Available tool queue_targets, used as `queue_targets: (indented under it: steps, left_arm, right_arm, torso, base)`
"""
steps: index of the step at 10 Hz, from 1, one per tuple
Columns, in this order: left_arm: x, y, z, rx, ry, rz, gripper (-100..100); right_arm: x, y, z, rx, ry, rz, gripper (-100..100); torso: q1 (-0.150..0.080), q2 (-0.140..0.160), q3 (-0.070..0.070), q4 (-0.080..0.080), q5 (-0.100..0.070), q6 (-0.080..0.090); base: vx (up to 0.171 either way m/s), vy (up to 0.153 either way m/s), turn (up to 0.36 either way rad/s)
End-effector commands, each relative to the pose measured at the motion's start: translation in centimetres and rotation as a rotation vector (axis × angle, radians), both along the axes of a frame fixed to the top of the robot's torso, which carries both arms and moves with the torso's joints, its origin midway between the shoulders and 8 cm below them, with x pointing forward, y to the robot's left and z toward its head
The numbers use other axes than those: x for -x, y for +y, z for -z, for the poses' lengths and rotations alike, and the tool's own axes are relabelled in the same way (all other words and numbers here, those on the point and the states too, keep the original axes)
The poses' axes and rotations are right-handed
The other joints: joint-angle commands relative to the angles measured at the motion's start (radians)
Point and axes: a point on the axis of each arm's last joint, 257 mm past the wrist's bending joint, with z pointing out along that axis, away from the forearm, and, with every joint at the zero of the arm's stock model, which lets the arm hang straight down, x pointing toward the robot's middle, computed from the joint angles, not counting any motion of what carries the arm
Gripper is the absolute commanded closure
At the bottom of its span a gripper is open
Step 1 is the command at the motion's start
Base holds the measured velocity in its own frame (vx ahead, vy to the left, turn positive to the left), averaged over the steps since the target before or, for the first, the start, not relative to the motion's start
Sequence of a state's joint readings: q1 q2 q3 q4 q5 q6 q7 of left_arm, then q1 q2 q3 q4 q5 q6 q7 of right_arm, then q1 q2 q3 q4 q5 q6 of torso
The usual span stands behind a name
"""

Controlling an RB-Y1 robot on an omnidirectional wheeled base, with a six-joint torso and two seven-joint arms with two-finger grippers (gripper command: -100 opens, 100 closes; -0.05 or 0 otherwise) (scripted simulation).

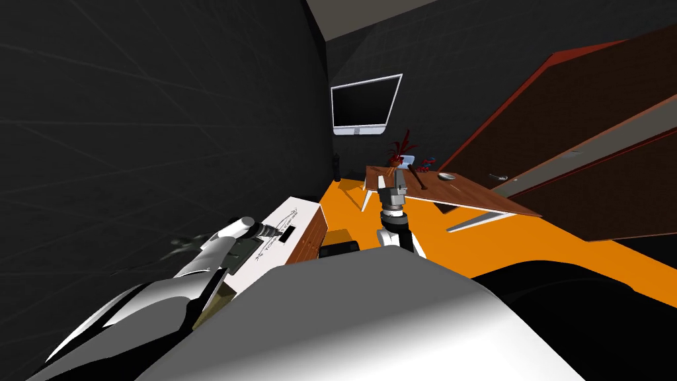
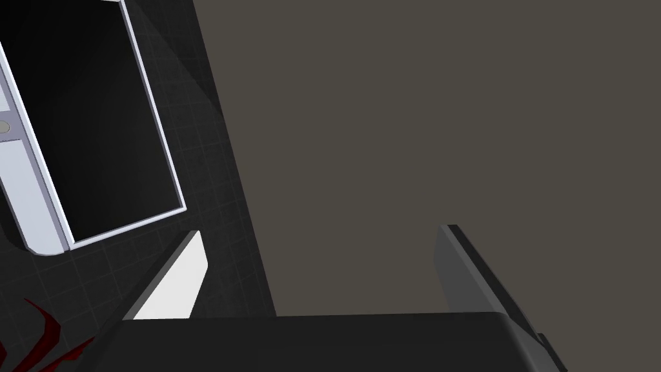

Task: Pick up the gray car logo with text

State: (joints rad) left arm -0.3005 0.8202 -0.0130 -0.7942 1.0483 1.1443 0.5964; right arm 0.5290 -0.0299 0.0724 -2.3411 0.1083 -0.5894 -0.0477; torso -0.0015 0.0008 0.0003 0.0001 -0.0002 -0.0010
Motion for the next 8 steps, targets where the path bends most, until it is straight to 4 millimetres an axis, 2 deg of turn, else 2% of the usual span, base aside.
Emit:
queue_targets:
  steps: [1, 2, 4, 5, 6, 8]
  left_arm:
    - [-1.2, -0.2, -0.4, -0.003, -0.007, 0.012, -100]
    - [-0.7, 0.1, -0.1, 0.000, 0.005, -0.001, -100]
    - [-2.3, -0.4, -0.6, -0.009, -0.001, 0.032, -100]
    - [-1.9, -0.3, -0.5, -0.009, 0.001, 0.031, -100]
    - [-2.0, -0.3, -0.5, -0.009, 0.001, 0.032, 100]
    - [-2.0, -0.2, -0.6, -0.009, -0.001, 0.029, 100]
  right_arm:
    - [0.0, 0.0, 0.0, 0.000, 0.000, 0.000, 0]
    - [0.0, 0.0, 0.0, 0.000, 0.000, 0.000, 0]
    - [0.0, 0.0, 0.0, 0.000, 0.000, 0.000, 0]
    - [0.0, 0.0, 0.0, 0.000, 0.000, 0.000, 0]
    - [0.0, 0.0, 0.0, 0.000, 0.000, 0.000, 0]
    - [0.0, 0.0, 0.0, 0.000, 0.000, 0.000, 0]
  torso:
    - [0.000, 0.000, 0.000, 0.000, 0.000, 0.000]
    - [0.000, 0.000, 0.000, 0.000, 0.000, 0.001]
    - [0.000, 0.000, 0.000, 0.000, 0.000, 0.000]
    - [0.000, 0.000, 0.000, 0.000, 0.000, 0.001]
    - [0.000, 0.000, 0.000, 0.000, 0.000, 0.001]
    - [0.001, 0.000, 0.000, 0.000, 0.001, 0.001]
  base:
    - [-0.015, -0.021, 0.075]
    - [-0.008, -0.011, -0.025]
    - [-0.016, -0.017, 0.112]
    - [-0.005, -0.008, -0.003]
    - [0.000, 0.000, 0.000]
    - [0.000, 0.000, 0.008]
